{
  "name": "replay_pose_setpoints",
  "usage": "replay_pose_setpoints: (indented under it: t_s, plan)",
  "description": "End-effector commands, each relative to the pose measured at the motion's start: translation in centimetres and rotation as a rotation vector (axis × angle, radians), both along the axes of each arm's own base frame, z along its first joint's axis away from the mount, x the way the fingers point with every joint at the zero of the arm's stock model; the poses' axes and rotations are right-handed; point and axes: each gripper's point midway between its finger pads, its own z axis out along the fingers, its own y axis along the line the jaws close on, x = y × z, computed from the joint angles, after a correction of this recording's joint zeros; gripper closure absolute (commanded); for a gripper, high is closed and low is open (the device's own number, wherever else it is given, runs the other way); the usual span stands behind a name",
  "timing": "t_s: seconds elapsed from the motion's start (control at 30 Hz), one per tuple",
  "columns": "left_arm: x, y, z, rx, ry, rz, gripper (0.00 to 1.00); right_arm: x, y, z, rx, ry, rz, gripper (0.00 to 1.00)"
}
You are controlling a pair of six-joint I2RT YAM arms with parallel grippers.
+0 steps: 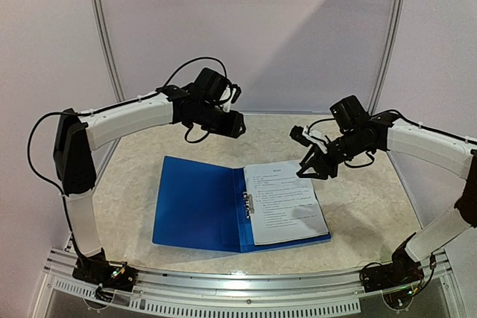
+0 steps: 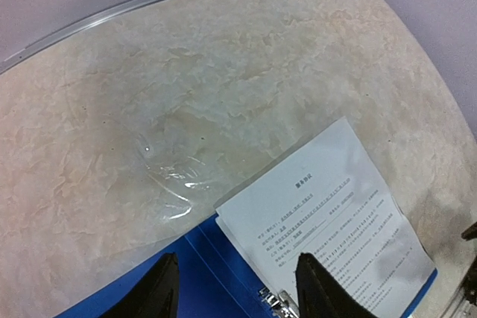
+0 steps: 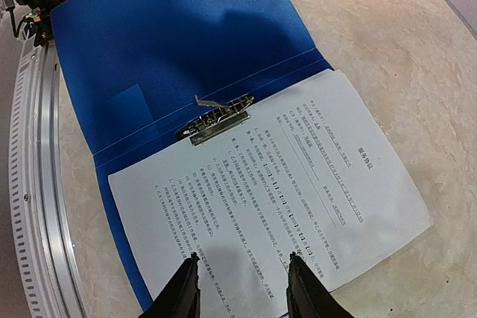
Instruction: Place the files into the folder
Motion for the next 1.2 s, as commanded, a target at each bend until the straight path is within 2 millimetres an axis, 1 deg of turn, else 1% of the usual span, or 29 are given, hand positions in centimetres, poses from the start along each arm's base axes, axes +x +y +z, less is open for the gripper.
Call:
replay_pose_setpoints:
  t_s: [0.0,0.07,0.1,0.13,0.2,0.33,0.37,0.43,0.5,0.57,0.7,0.8,0.9,1.07,1.17]
  plan:
    - [-0.4,-2.8,-1.4,-0.082,0.01,-0.116,0.5,-1.4,1.4,0.2,-0.001,0.001,0.092,0.61]
    - [-0.4,-3.4,-2.4,-0.074,0.026,-0.142,0.6,-1.5,1.9,0.0,-0.028,-0.005,0.112,0.61]
    - [-0.3,-3.5,-3.1,-0.06,0.036,-0.151,0.63,-1.6,2.1,-0.1,-0.052,-0.023,0.126,0.61]
    - [-0.3,-3.6,-3.8,-0.05,0.049,-0.158,0.64,-1.5,2.3,-0.4,-0.083,-0.032,0.135,0.61]
    - [-0.4,-4.2,-5.2,-0.044,0.074,-0.186,0.63,-1.3,2.7,-0.3,-0.115,-0.061,0.164,0.61]
    - [-0.9,-5.6,-8.4,-0.034,0.148,-0.264,0.66,-0.7,3.9,0.0,-0.104,-0.067,0.184,0.61]
    - [-0.9,-5.6,-9.2,-0.026,0.166,-0.268,0.66,-0.6,4.3,-0.3,-0.107,-0.062,0.19,0.61]
    - [-0.8,-5.1,-11.2,0.024,0.209,-0.252,0.66,-0.5,5.1,-0.6,-0.11,-0.047,0.196,0.61]
    - [-1.1,-5.1,-12.4,0.017,0.246,-0.265,0.67,-0.1,5.9,-0.8,-0.103,-0.009,0.191,0.61]
    - [-1.6,-5.4,-12.6,-0.007,0.27,-0.287,0.68,0.1,6.4,-1.0,-0.101,0.01,0.194,0.61]
    - [-2.6,-5.3,-12.8,-0.018,0.302,-0.313,0.68,0.8,7.1,-1.6,-0.101,0.02,0.197,0.61]
    - [-3.8,-5.8,-13.2,-0.068,0.351,-0.339,0.69,1.0,7.5,-2.0,-0.097,0.044,0.192,0.61]
    - [-4.6,-5.7,-13.8,-0.12,0.388,-0.338,0.69,0.7,8.0,-2.6,-0.105,0.06,0.206,0.61]
    - [-5.8,-5.3,-15.4,-0.127,0.421,-0.351,0.69,-0.2,9.2,-3.5,-0.148,0.045,0.253,0.6]
    - [-5.8,-5.0,-16.0,-0.119,0.428,-0.34,0.69,-0.5,9.9,-4.3,-0.176,0.052,0.275,0.59]
